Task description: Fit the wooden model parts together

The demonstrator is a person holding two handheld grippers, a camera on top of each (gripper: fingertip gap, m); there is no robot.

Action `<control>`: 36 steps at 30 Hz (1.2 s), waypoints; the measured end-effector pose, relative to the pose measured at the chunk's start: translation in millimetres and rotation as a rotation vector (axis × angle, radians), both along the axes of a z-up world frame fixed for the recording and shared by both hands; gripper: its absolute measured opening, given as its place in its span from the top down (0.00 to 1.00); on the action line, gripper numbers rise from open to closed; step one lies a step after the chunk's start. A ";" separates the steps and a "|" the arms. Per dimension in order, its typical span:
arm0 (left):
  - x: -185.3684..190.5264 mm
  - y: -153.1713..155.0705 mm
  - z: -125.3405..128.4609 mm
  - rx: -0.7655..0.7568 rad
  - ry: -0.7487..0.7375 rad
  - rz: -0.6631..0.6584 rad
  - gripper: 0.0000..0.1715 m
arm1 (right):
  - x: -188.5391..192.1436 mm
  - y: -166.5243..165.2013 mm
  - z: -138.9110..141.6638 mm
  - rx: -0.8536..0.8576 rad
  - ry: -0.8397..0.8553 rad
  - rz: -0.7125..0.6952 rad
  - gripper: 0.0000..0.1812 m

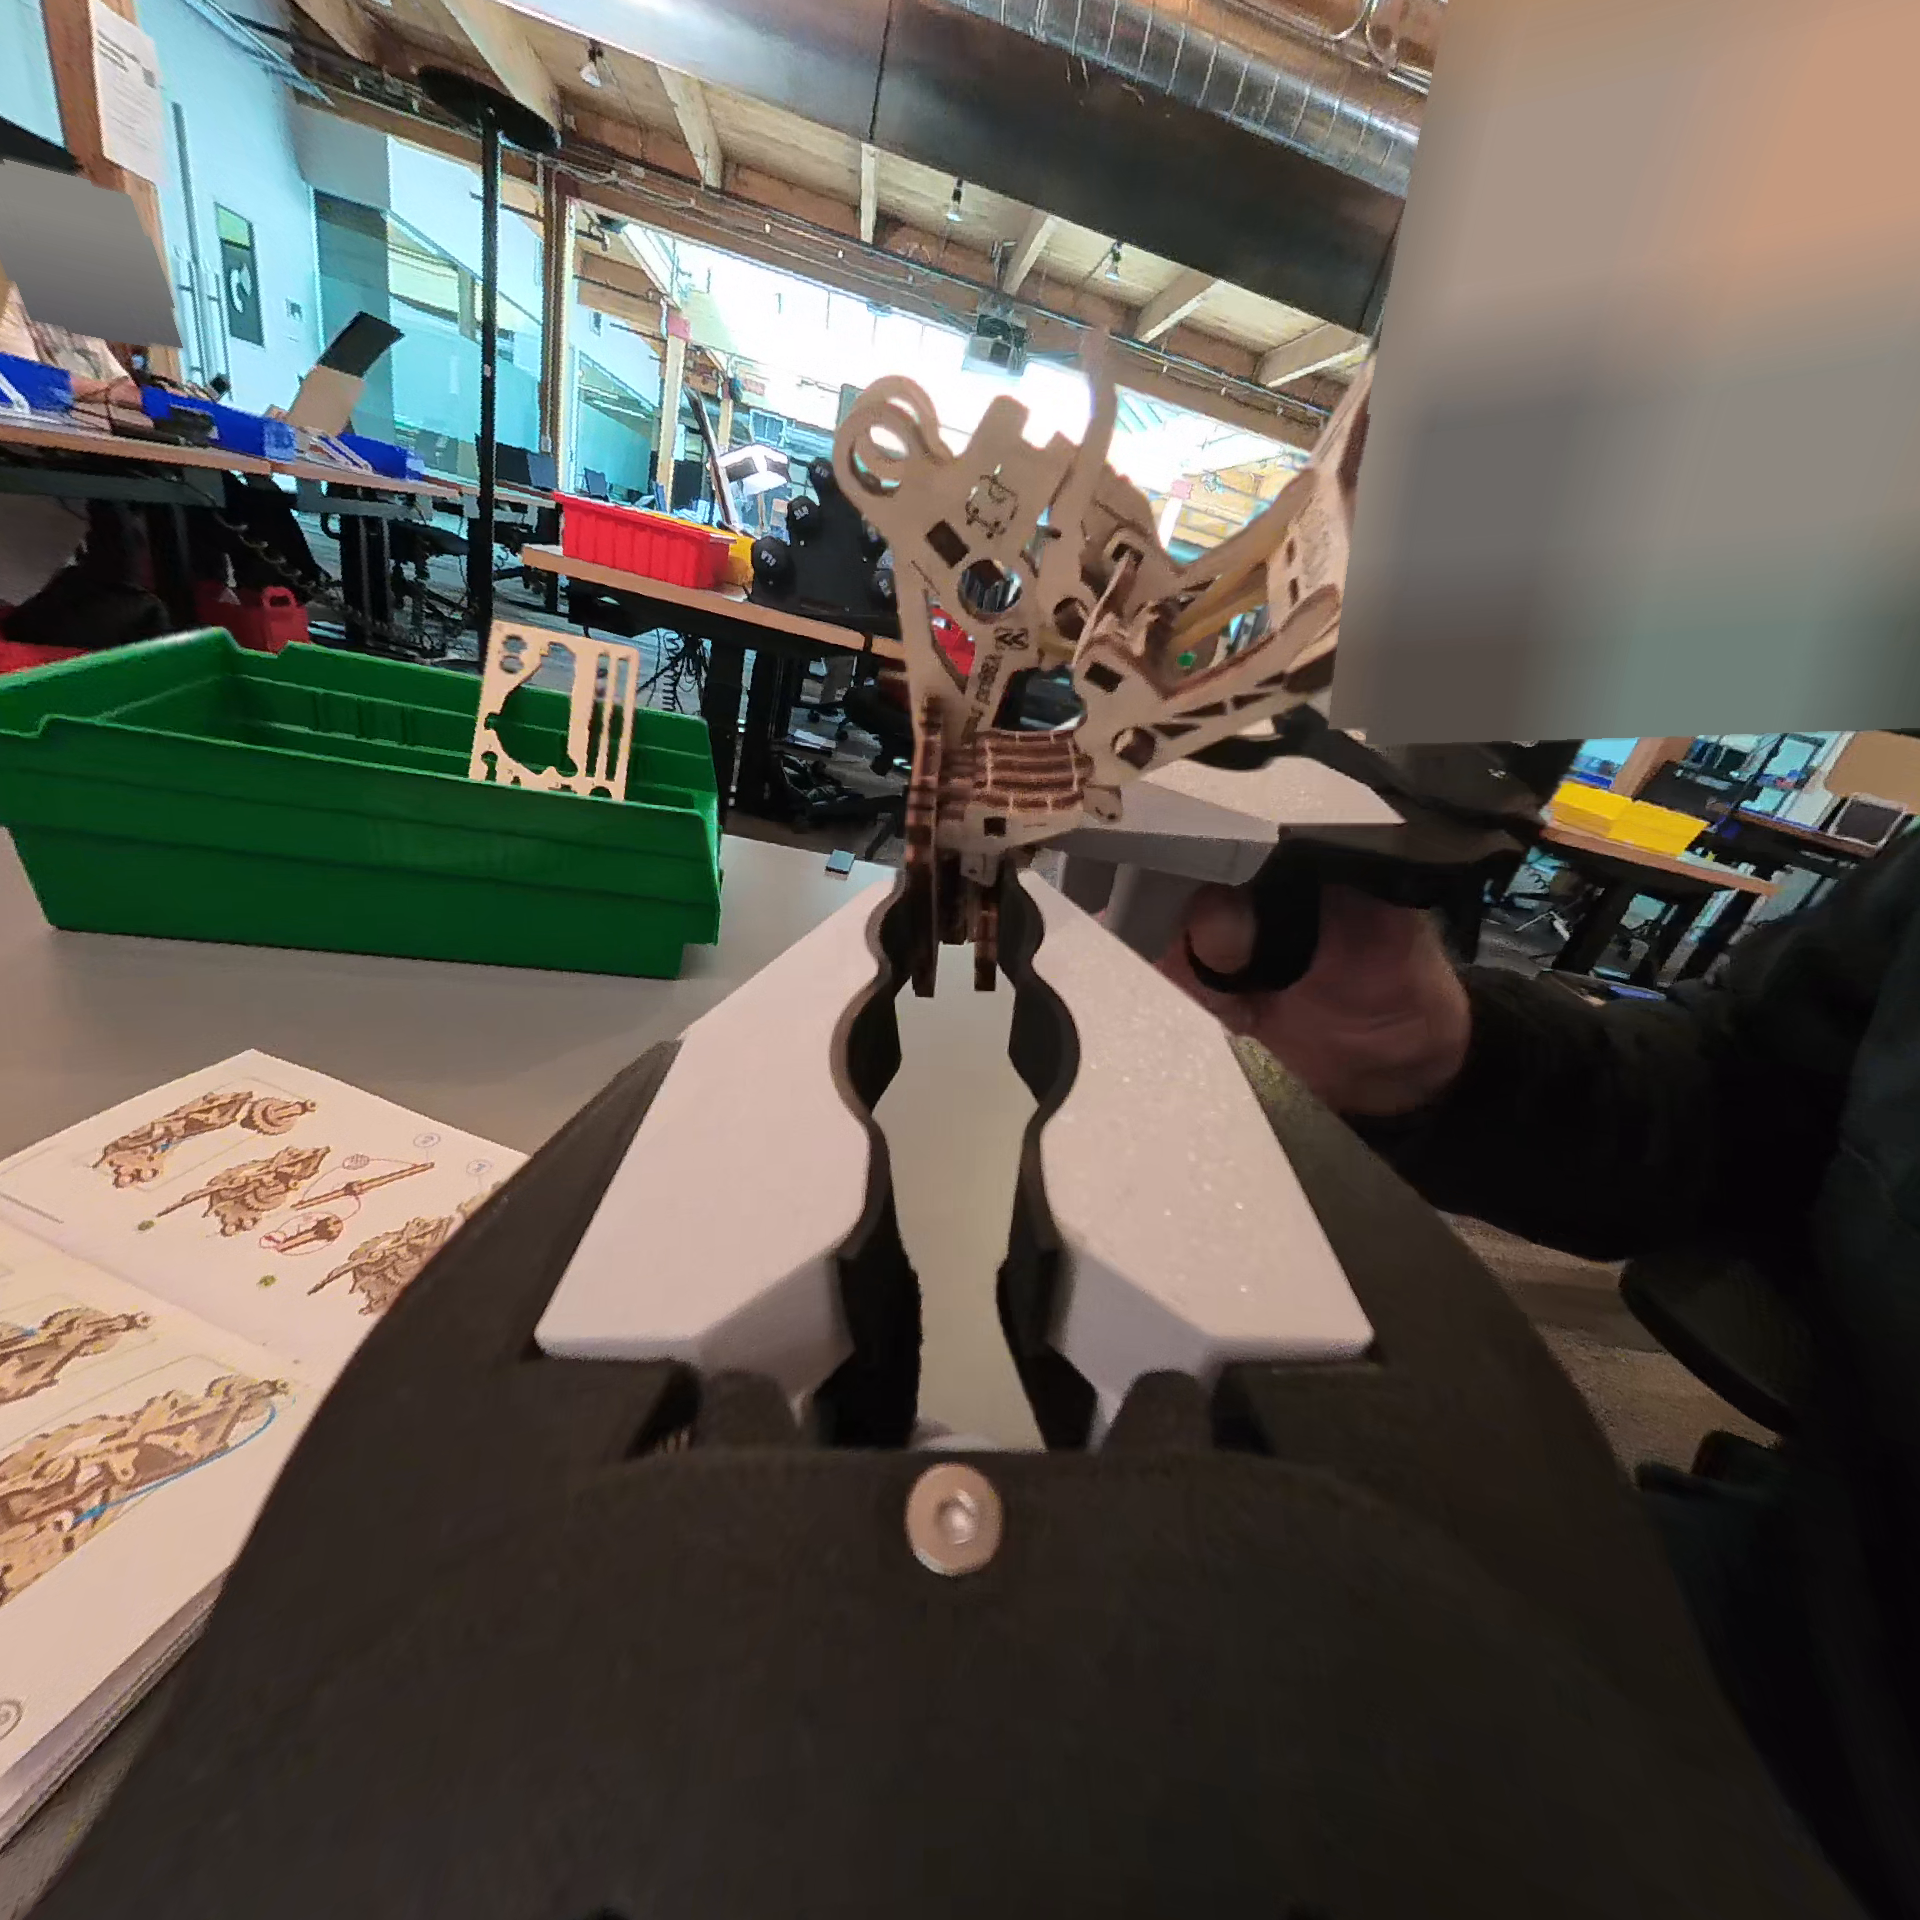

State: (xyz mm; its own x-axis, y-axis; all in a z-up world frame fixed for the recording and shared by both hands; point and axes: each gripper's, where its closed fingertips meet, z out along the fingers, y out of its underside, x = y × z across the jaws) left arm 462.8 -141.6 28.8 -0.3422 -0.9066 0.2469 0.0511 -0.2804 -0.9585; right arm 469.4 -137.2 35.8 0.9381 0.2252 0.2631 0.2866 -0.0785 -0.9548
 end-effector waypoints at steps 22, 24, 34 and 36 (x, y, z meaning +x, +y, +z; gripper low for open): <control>0.0 -2.5 2.0 0.009 -0.012 -0.020 0.92 | 7.0 4.5 -2.1 -0.033 -0.049 -0.053 1.00; -0.5 -3.0 2.3 0.028 -0.006 -0.017 0.92 | 6.5 4.3 -1.9 -0.034 -0.092 -0.058 1.00; -1.7 -6.3 4.2 0.072 -0.009 0.006 0.92 | 5.5 4.4 1.1 -0.031 -0.093 -0.062 1.00; -1.3 -6.7 4.5 0.067 -0.013 0.010 0.92 | 5.5 4.2 0.3 -0.035 -0.081 -0.056 1.00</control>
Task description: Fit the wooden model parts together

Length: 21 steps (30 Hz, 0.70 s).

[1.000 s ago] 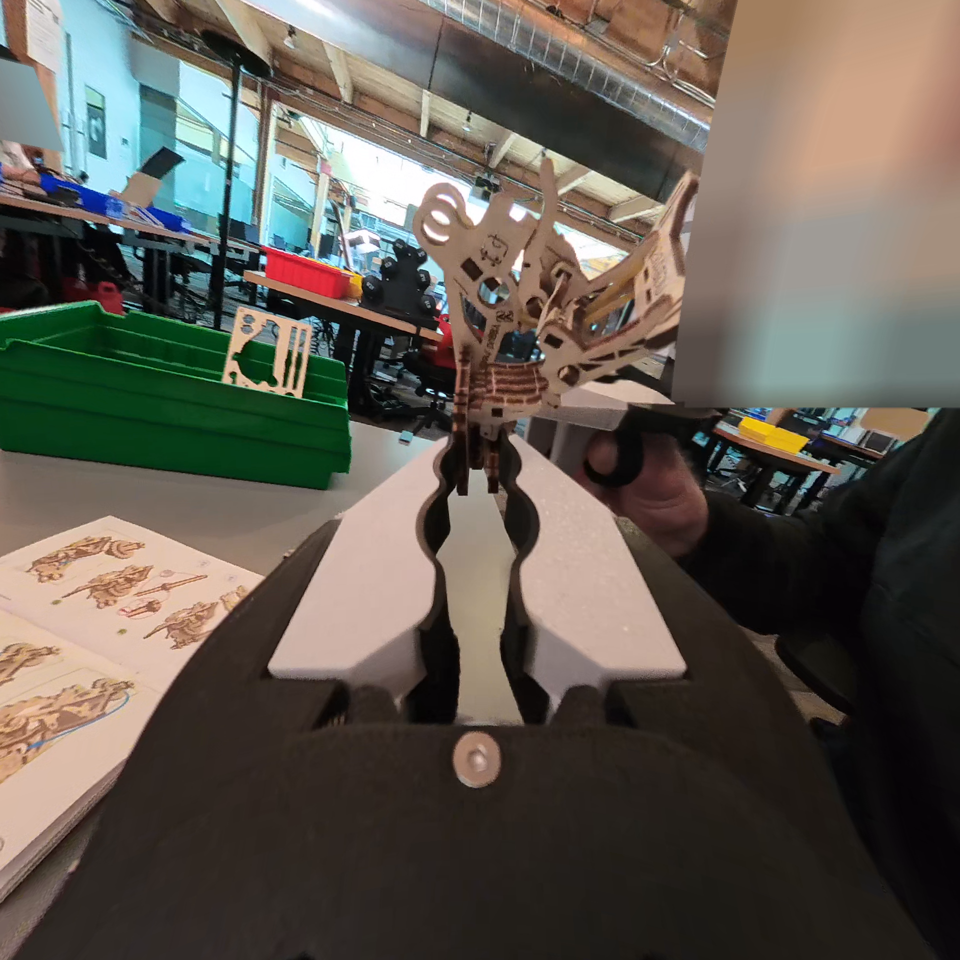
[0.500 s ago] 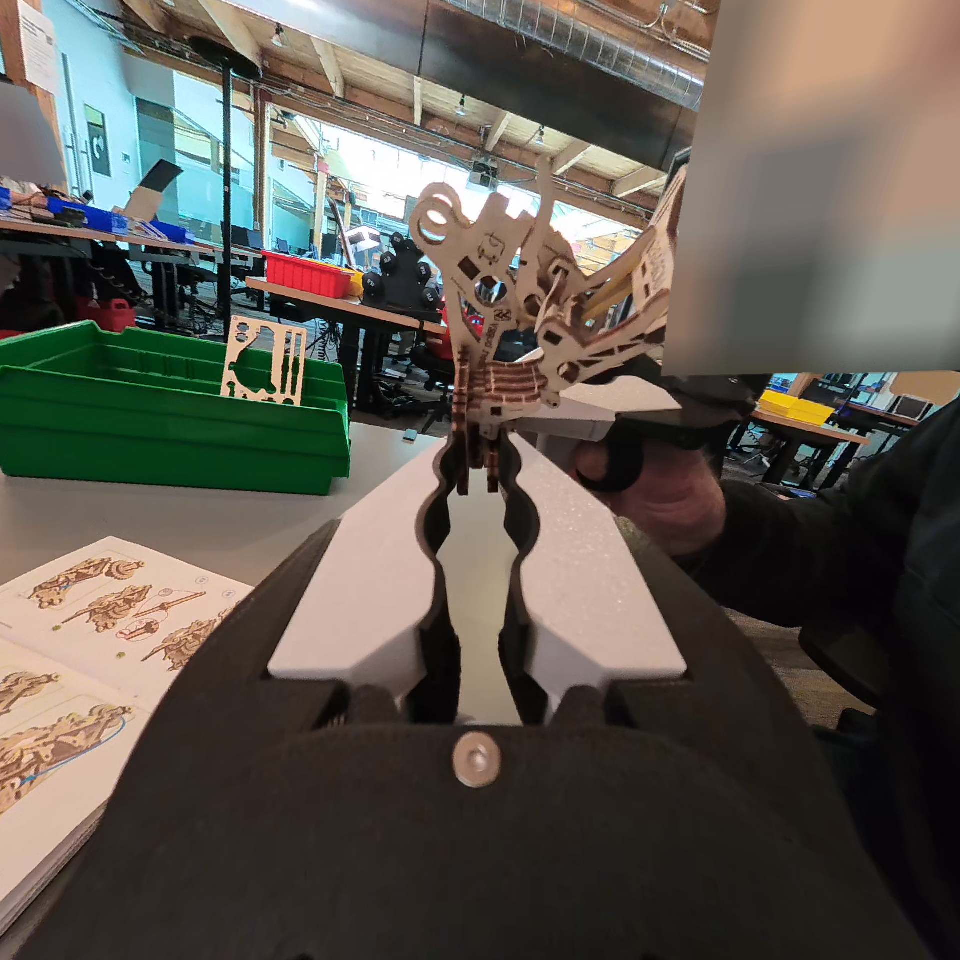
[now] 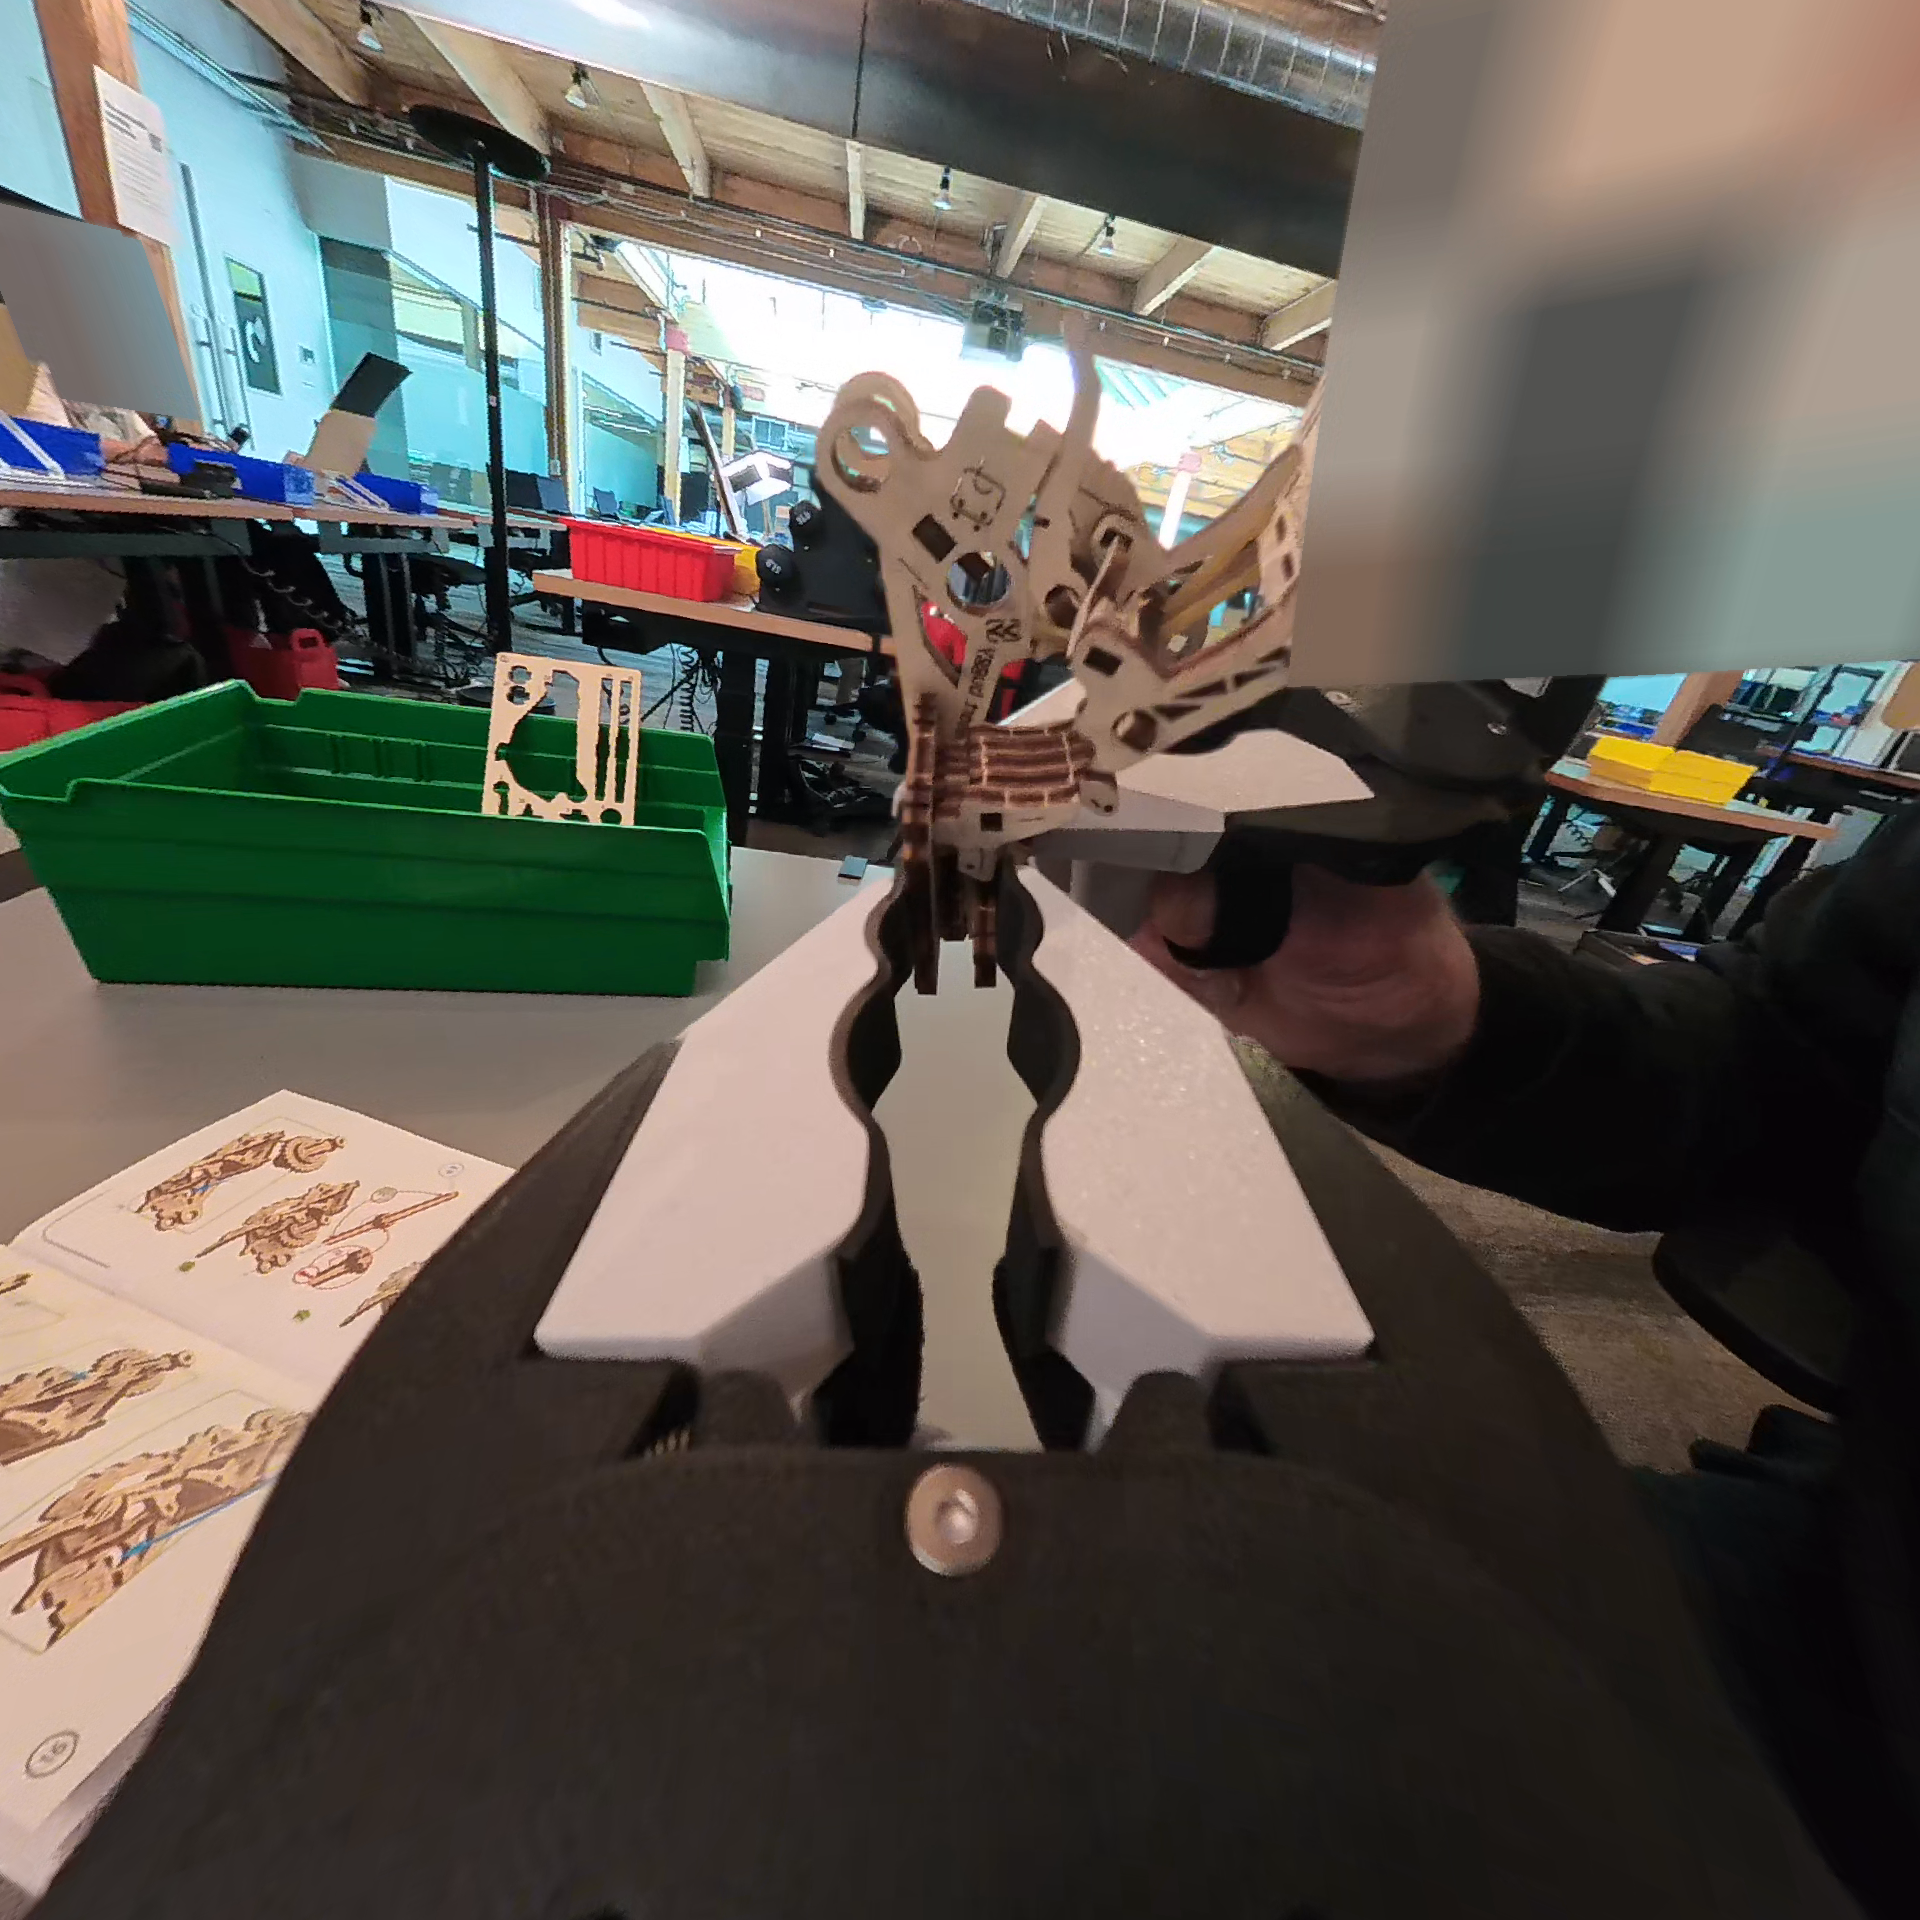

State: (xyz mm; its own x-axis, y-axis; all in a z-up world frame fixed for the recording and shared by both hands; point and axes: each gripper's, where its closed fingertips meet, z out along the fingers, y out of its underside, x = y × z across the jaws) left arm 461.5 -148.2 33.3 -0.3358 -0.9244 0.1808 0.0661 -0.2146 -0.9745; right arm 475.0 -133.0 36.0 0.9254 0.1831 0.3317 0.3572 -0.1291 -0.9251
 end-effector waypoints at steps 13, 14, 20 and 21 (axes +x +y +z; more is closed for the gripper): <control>-2.0 -0.1 -4.7 0.024 0.031 -0.001 0.92 | -5.1 0.5 -2.8 -0.027 -0.085 0.023 1.00; -1.6 -0.3 -5.7 0.028 0.037 0.002 0.92 | -4.9 0.4 -4.0 -0.036 -0.090 0.027 1.00; -2.1 2.9 -9.1 0.009 0.045 0.005 0.93 | -6.0 3.2 -7.4 -0.036 -0.120 0.000 1.00; -2.0 3.7 -10.6 0.005 0.050 0.009 0.93 | -6.1 3.8 -8.6 -0.038 -0.124 -0.003 1.00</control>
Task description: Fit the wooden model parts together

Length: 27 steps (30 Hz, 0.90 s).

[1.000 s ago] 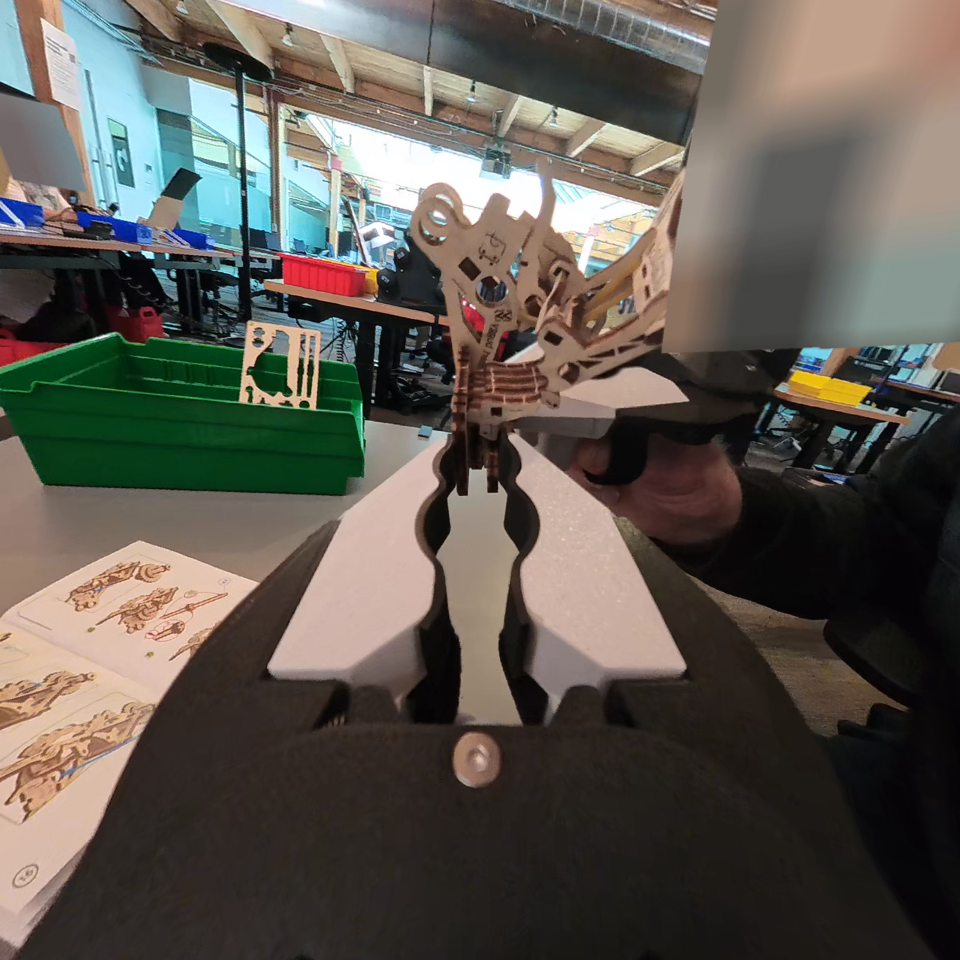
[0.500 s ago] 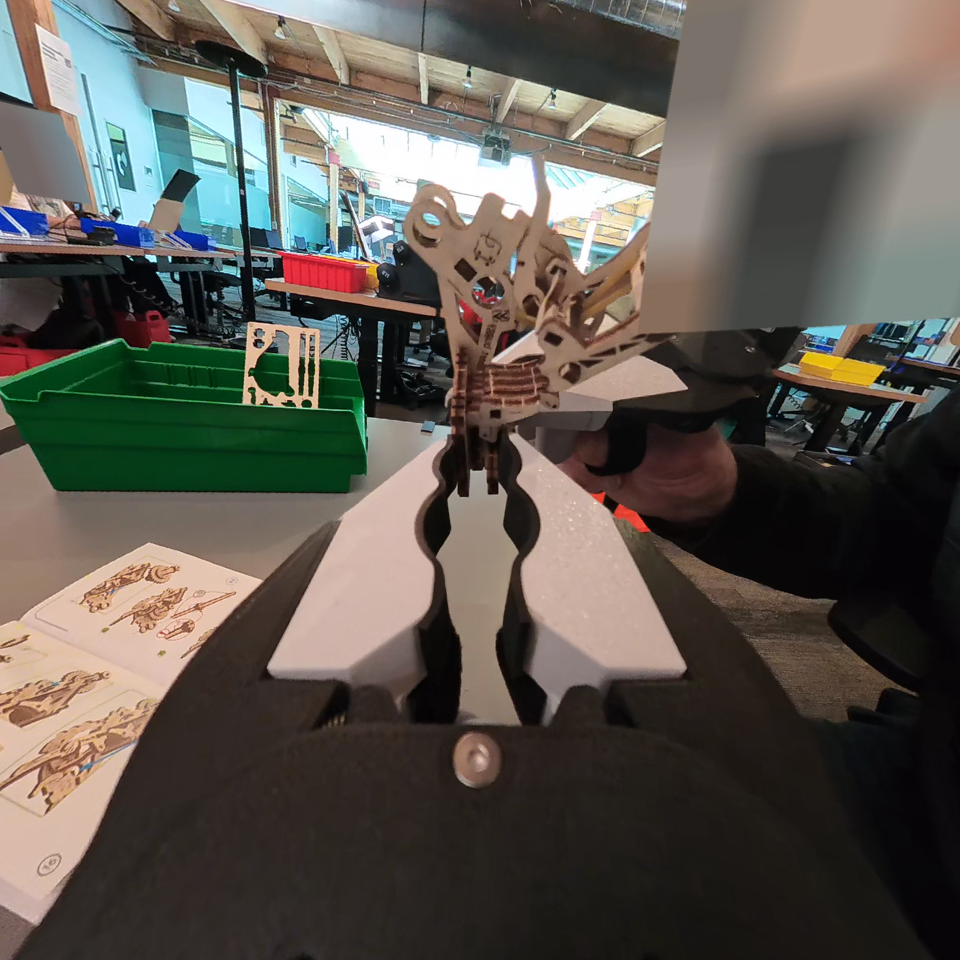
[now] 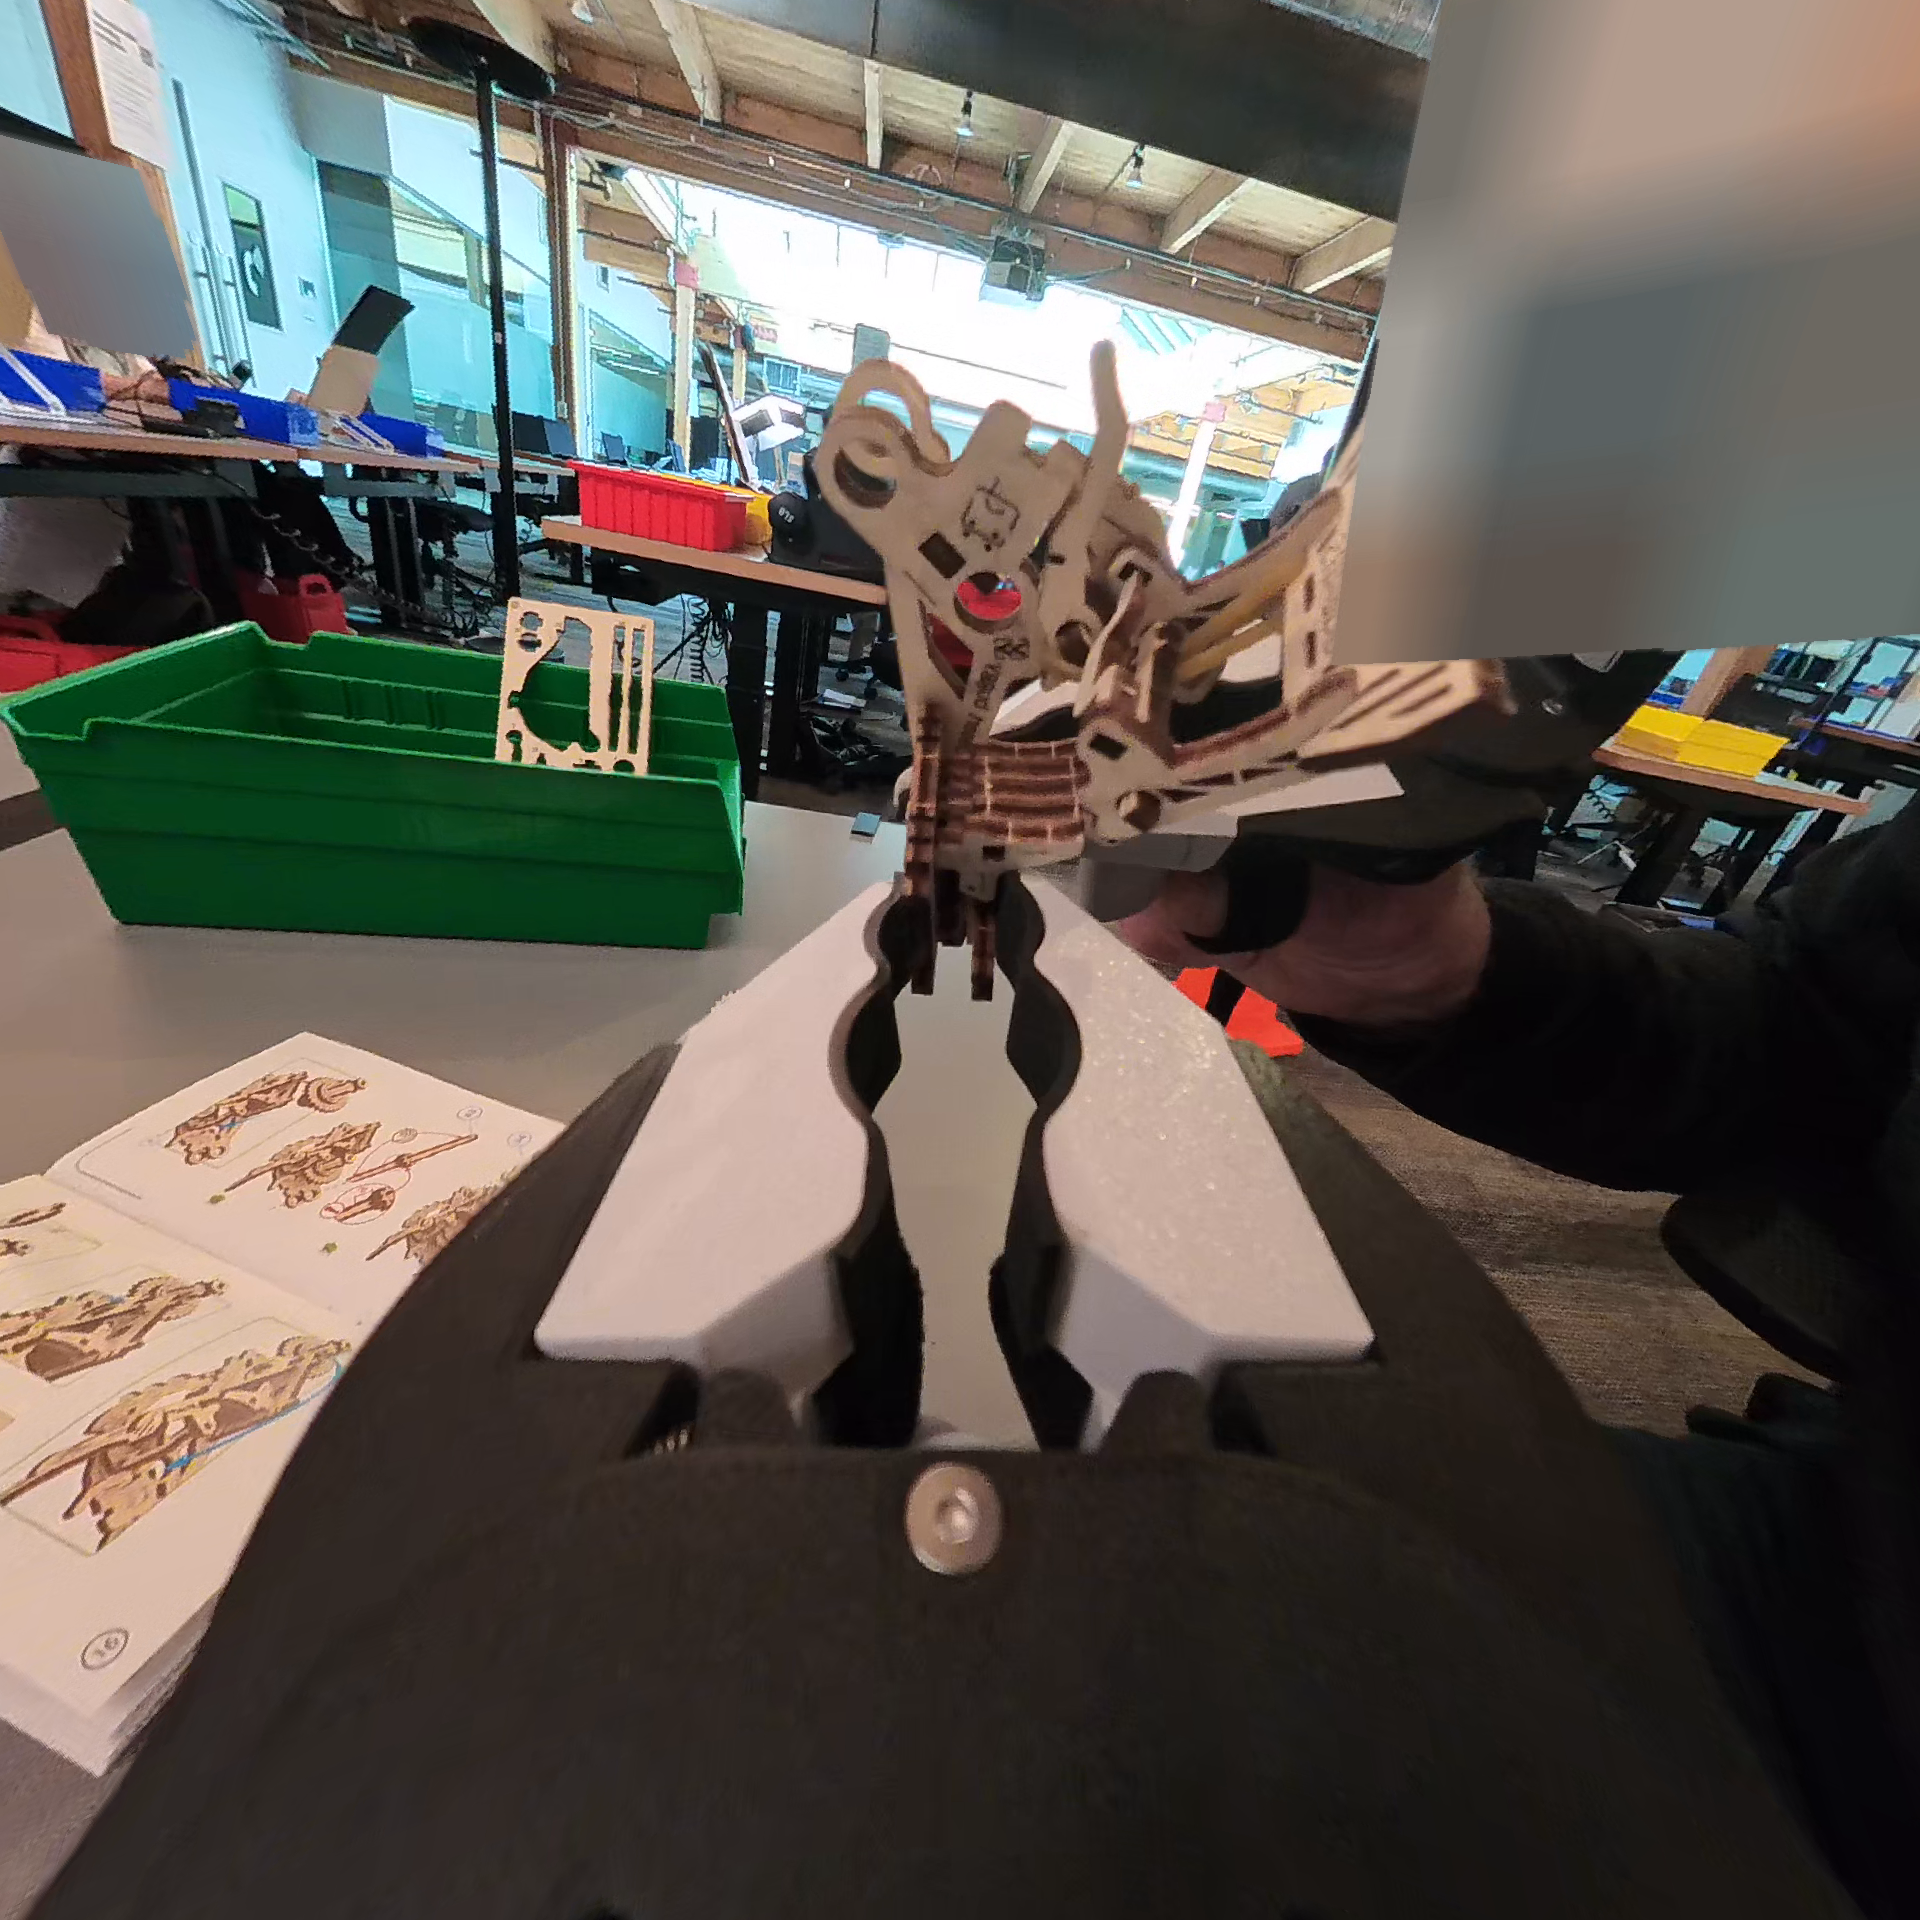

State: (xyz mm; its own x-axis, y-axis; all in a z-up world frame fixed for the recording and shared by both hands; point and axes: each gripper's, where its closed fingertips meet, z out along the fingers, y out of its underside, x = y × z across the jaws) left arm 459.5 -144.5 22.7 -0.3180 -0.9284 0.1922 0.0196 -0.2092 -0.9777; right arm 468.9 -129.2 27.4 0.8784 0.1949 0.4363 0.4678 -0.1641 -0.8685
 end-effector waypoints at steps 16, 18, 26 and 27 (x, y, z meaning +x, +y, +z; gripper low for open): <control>10.5 28.3 -5.5 -0.472 0.078 -0.020 0.92 | 7.6 4.7 -20.3 -0.096 0.143 0.153 0.85; 11.5 25.3 -6.4 -0.518 0.094 -0.033 0.93 | 10.4 5.9 -21.9 -0.082 0.098 0.129 0.90; 17.8 7.6 -8.1 -0.597 0.152 -0.084 0.87 | 14.3 2.7 -20.7 -0.090 0.134 0.132 1.00; 17.1 6.5 -5.0 -0.592 0.138 -0.085 0.86 | 14.1 1.5 -20.0 -0.108 0.205 0.155 1.00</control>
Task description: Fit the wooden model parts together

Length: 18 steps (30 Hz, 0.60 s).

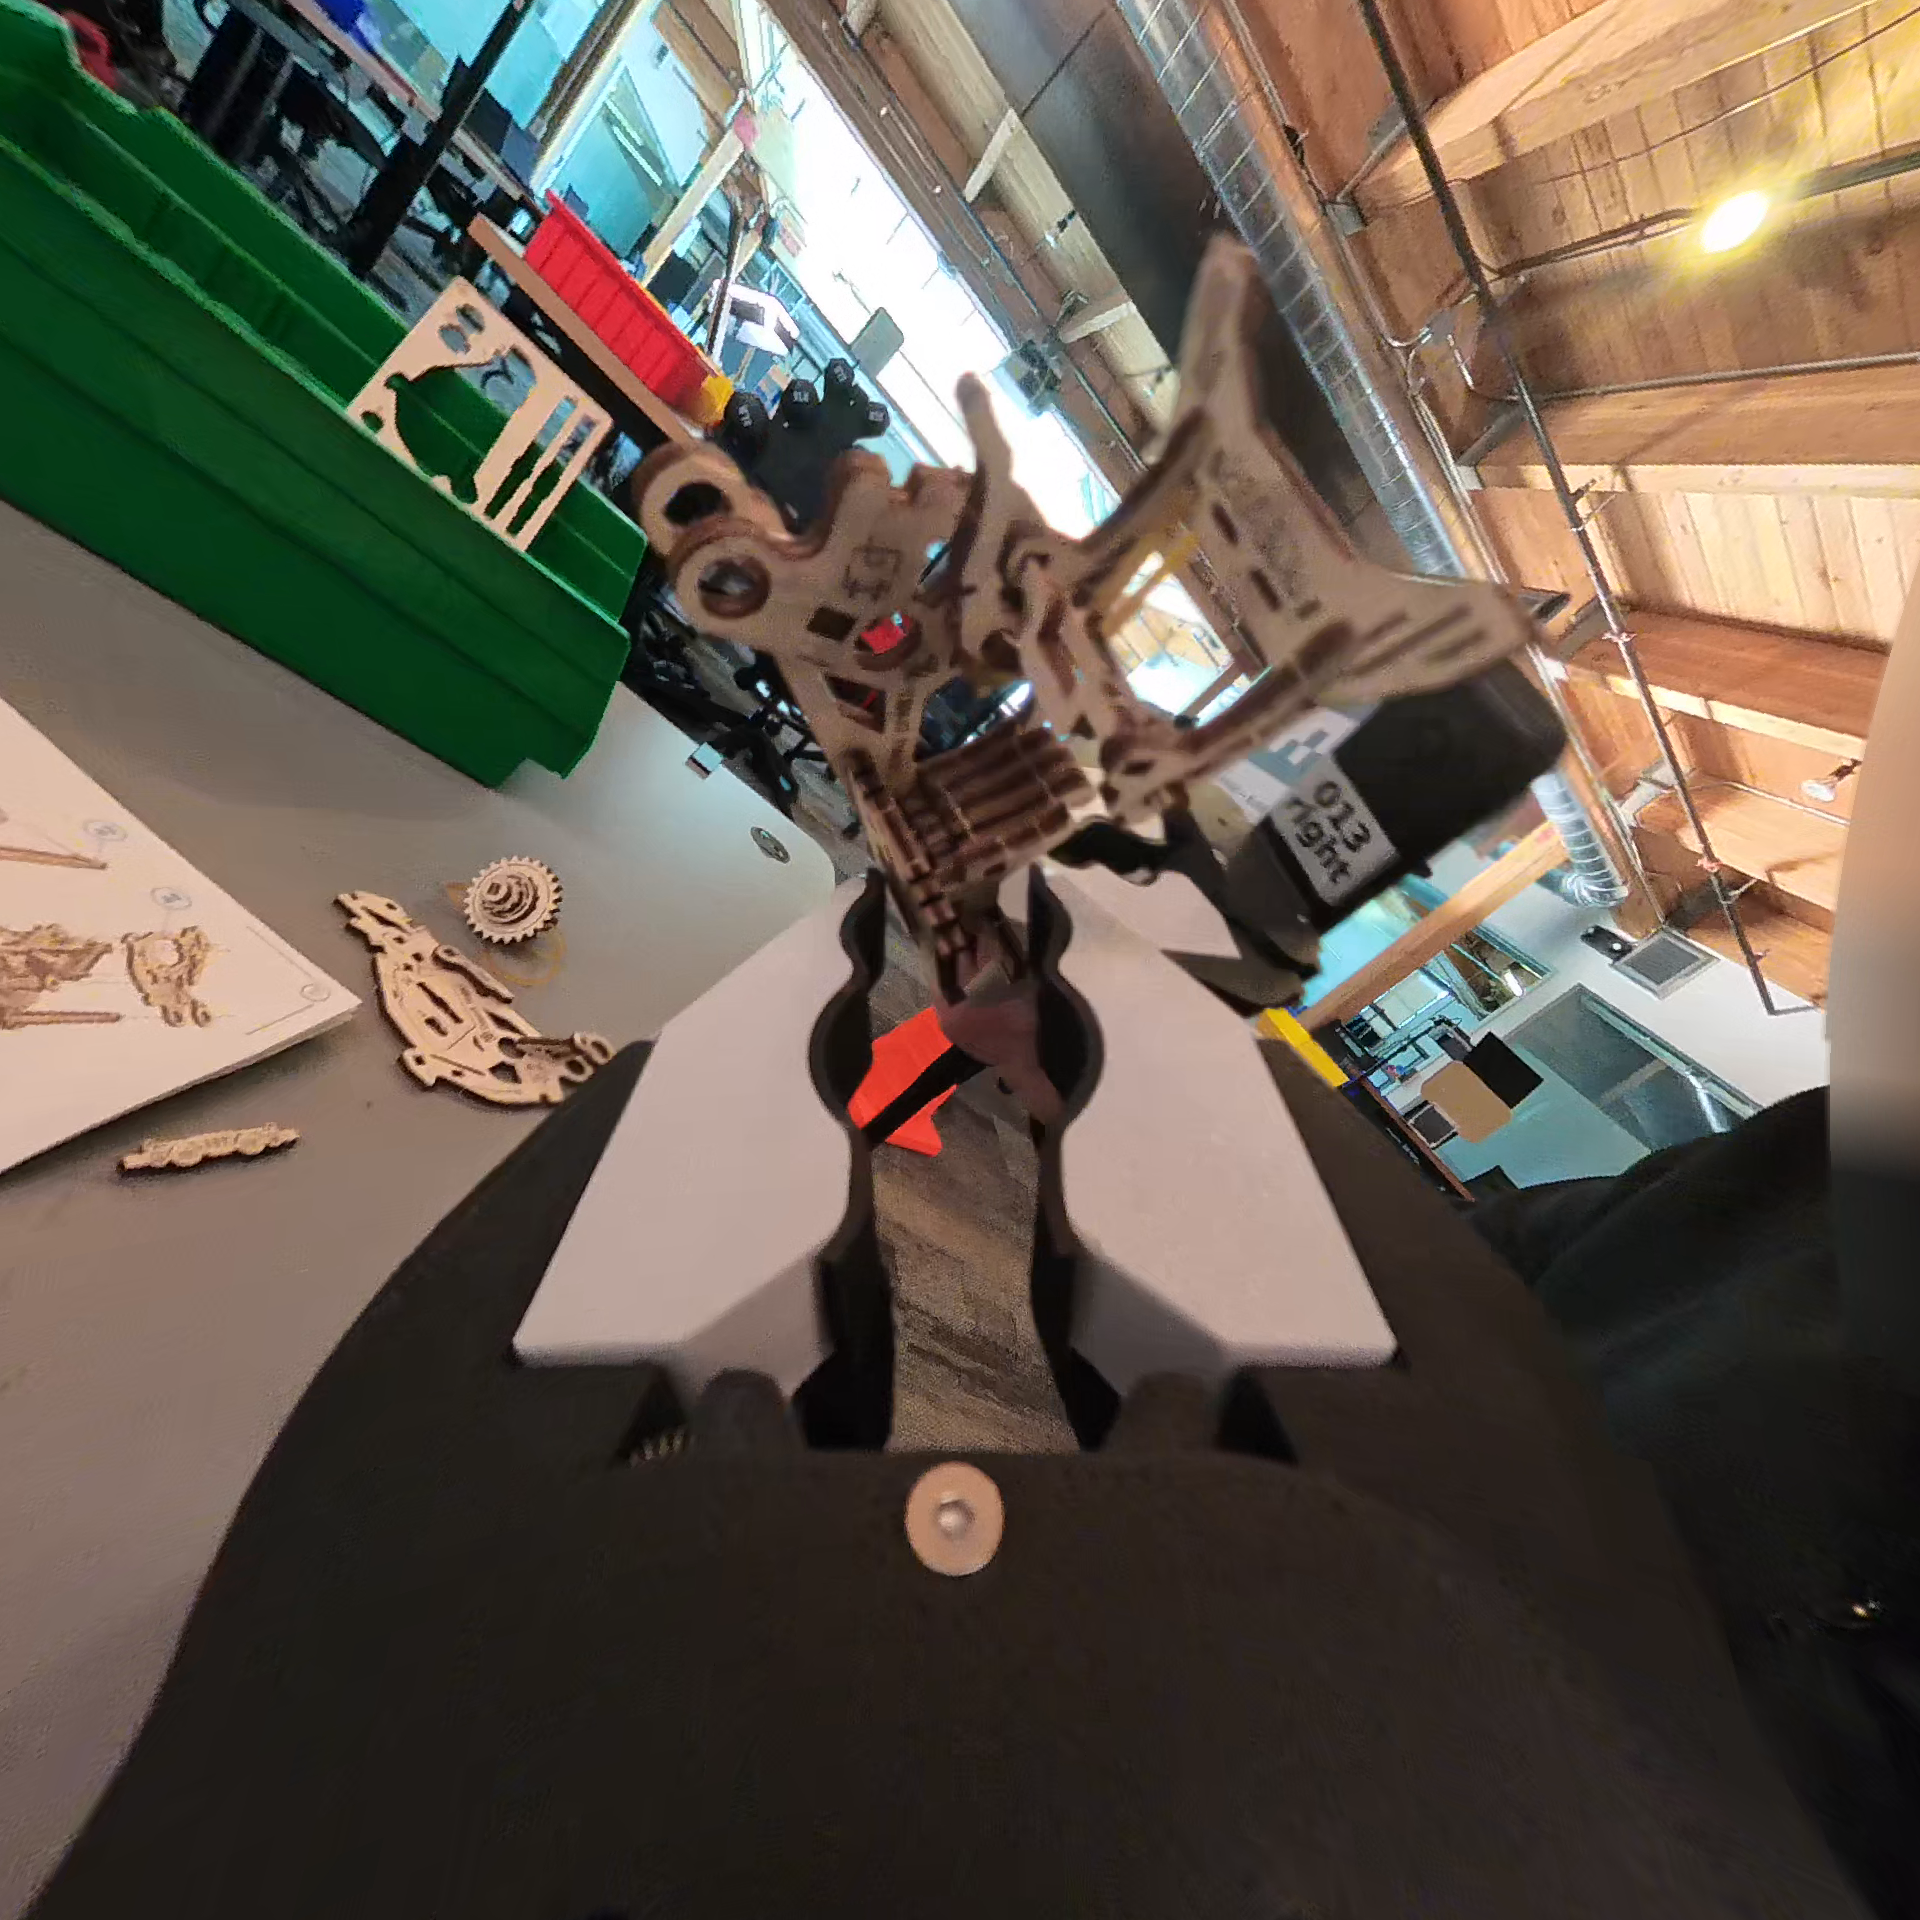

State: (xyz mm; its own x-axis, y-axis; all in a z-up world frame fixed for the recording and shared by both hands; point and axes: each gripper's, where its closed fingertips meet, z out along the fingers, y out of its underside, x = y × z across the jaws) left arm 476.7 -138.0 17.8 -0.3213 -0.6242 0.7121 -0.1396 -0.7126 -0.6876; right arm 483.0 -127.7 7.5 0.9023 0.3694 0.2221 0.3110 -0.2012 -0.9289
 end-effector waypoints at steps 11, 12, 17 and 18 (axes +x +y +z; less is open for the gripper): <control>-9.5 -15.8 9.9 0.215 -0.107 0.021 0.54 | -6.1 -13.6 13.0 -0.071 0.337 0.155 1.00; -8.3 -15.9 9.6 0.242 -0.102 0.032 0.55 | -9.0 -14.3 12.8 -0.078 0.345 0.170 1.00; -15.6 -16.0 20.4 0.302 -0.165 0.062 0.73 | -22.7 -18.5 12.2 -0.105 0.398 0.237 1.00; -16.2 -16.3 20.1 0.299 -0.162 0.055 0.73 | -23.6 -18.8 12.7 -0.106 0.405 0.242 1.00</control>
